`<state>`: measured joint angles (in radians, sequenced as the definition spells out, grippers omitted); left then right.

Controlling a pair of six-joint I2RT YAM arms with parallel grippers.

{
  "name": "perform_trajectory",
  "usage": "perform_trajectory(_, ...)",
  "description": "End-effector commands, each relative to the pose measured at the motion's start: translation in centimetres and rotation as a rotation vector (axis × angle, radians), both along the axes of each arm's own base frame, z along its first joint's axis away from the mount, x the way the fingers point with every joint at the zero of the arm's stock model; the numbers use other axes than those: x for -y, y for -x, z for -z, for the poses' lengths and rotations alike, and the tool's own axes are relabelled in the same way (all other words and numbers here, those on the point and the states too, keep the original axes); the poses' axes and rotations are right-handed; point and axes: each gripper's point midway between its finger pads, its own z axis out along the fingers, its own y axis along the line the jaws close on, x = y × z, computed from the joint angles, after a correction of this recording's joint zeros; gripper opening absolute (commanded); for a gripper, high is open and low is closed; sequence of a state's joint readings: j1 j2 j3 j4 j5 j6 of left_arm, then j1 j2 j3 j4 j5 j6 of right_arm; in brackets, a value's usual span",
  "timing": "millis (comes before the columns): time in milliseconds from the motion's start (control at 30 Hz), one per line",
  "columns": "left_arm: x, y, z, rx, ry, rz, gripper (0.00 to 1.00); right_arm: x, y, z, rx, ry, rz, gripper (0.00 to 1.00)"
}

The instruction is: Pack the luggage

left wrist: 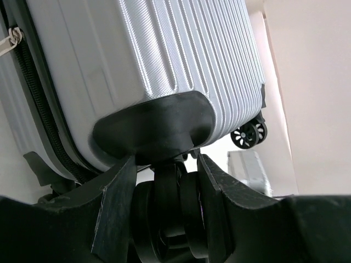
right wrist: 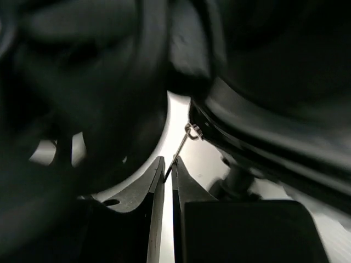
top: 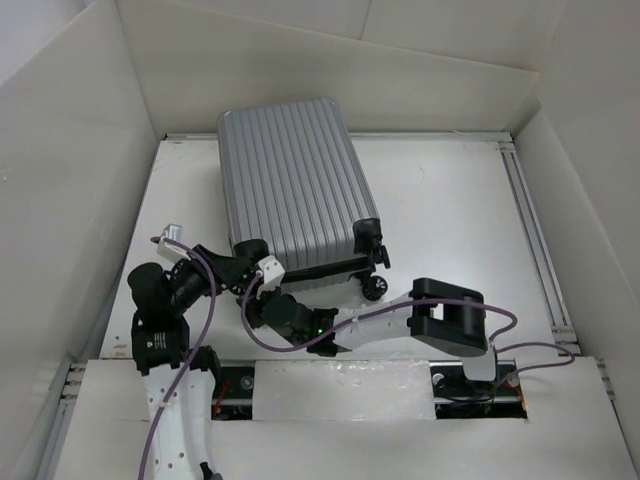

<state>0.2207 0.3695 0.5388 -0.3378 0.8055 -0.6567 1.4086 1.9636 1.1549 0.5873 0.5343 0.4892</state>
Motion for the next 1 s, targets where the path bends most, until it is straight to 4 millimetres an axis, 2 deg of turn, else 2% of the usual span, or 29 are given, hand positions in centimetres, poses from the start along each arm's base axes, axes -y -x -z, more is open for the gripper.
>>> perform_trajectory(0, 3.8, 3.8, -5.8, 0.235, 0.019, 0.285, 0.0, -5.7, 9.7, -5.2, -0.031, -0.191, -0.433, 0.0)
perform_trajectory(67, 4.0, 3.9, -6.2, 0.241, 0.042, 0.291, 0.0, -5.8, 11.4, -4.2, -0.06, -0.238, -0.524, 0.0)
perform_trajectory(100, 4.0, 4.0, -6.3, 0.25, 0.04, 0.3, 0.0, -5.8, 12.0, -6.2, -0.067, -0.335, -0.552, 0.0)
perform_trajectory(133, 4.0, 4.0, -6.3, 0.25, 0.04, 0.3, 0.0, -5.8, 12.4, -5.8, -0.076, -0.348, -0.57, 0.0)
perform_trajectory(167, 4.0, 4.0, -6.3, 0.25, 0.04, 0.3, 0.0, -5.1, 12.5, -4.5, -0.091, -0.335, -0.568, 0.0)
perform_trajectory(233, 4.1, 4.2, -6.5, 0.247, 0.041, 0.3, 0.0, -3.4, 11.9, -6.3, -0.079, -0.385, -0.503, 0.03)
perform_trajectory(267, 4.1, 4.2, -6.5, 0.247, 0.041, 0.3, 0.0, -1.4, 10.9, -4.3, -0.088, -0.342, -0.43, 0.12)
perform_trajectory(300, 3.9, 3.9, -6.0, 0.234, 0.044, 0.289, 0.0, 0.1, 10.3, -6.2, -0.088, -0.361, -0.393, 0.4)
perform_trajectory(333, 3.9, 3.9, -5.9, 0.244, 0.041, 0.289, 0.0, 1.3, 9.8, -6.0, -0.093, -0.33, -0.354, 0.51)
perform_trajectory(367, 3.9, 3.8, -5.8, 0.239, 0.049, 0.288, 0.0, 2.9, 8.6, -5.1, -0.097, -0.275, -0.274, 0.59)
perform_trajectory(400, 3.9, 3.7, -5.6, 0.242, 0.048, 0.288, 0.0, 4.0, 8.4, -5.0, -0.101, -0.229, -0.237, 0.67)
perform_trajectory(433, 3.9, 3.7, -5.7, 0.251, 0.045, 0.289, 0.0, 5.7, 7.7, -7.1, -0.103, -0.237, -0.187, 0.7)
perform_trajectory(467, 3.9, 3.5, -5.4, 0.246, 0.047, 0.289, 0.0, 7.5, 8.2, -5.0, -0.112, -0.116, -0.154, 0.72)
perform_trajectory(500, 3.9, 3.7, -5.5, 0.255, 0.044, 0.289, 0.0, 9.8, 7.2, -3.8, -0.113, -0.065, -0.078, 0.73)
perform_trajectory(533, 3.8, 3.4, -5.2, 0.252, 0.044, 0.28, 0.0, 11.6, 7.3, -5.8, -0.12, -0.097, -0.062, 0.75)
perform_trajectory(567, 3.8, 3.3, -5.0, 0.257, 0.042, 0.28, 0.0, 13.7, 7.1, -4.4, -0.156, -0.043, -0.022, 0.77)
perform_trajectory(633, 3.9, 3.3, -5.3, 0.263, 0.065, 0.278, 0.0, 18.0, 5.8, -5.1, -0.15, -0.063, 0.078, 0.81)
perform_trajectory(667, 3.8, 3.2, -5.8, 0.303, 0.059, 0.269, 0.0, 19.5, 5.2, -5.1, -0.16, -0.074, 0.117, 0.81)
perform_trajectory(700, 3.8, 3.1, -5.7, 0.304, 0.067, 0.268, 0.0, 21.4, 3.5, -4.7, -0.159, -0.053, 0.172, 0.81)
perform_trajectory(733, 3.8, 3.1, -6.0, 0.316, 0.07, 0.269, 0.0, 22.5, 3.1, -4.3, -0.172, -0.051, 0.171, 0.81)
perform_trajectory(767, 3.8, 3.0, -5.8, 0.311, 0.079, 0.268, 0.0, 23.6, 2.4, -6.4, -0.176, -0.117, 0.181, 0.82)
perform_trajectory(800, 3.8, 3.0, -6.0, 0.321, 0.076, 0.269, 0.0, 25.5, 0.5, -5.9, -0.174, -0.083, 0.243, 0.82)
perform_trajectory(833, 3.8, 2.7, -6.0, 0.32, 0.076, 0.269, 0.0, 26.9, -0.5, -6.0, -0.17, -0.076, 0.292, 0.84)
perform_trajectory(900, 3.6, 2.3, -5.7, 0.324, 0.068, 0.26, 0.0, 29.9, -2.3, -7.1, -0.17, -0.069, 0.382, 0.91)
perform_trajectory(933, 3.7, 2.2, -5.7, 0.323, 0.068, 0.269, 0.0, 31.8, -4.2, -7.4, -0.175, -0.073, 0.463, 0.94)
perform_trajectory(967, 3.7, 2.2, -5.7, 0.323, 0.068, 0.269, 0.0, 32.7, -5.1, -8.4, -0.171, -0.075, 0.495, 0.95)
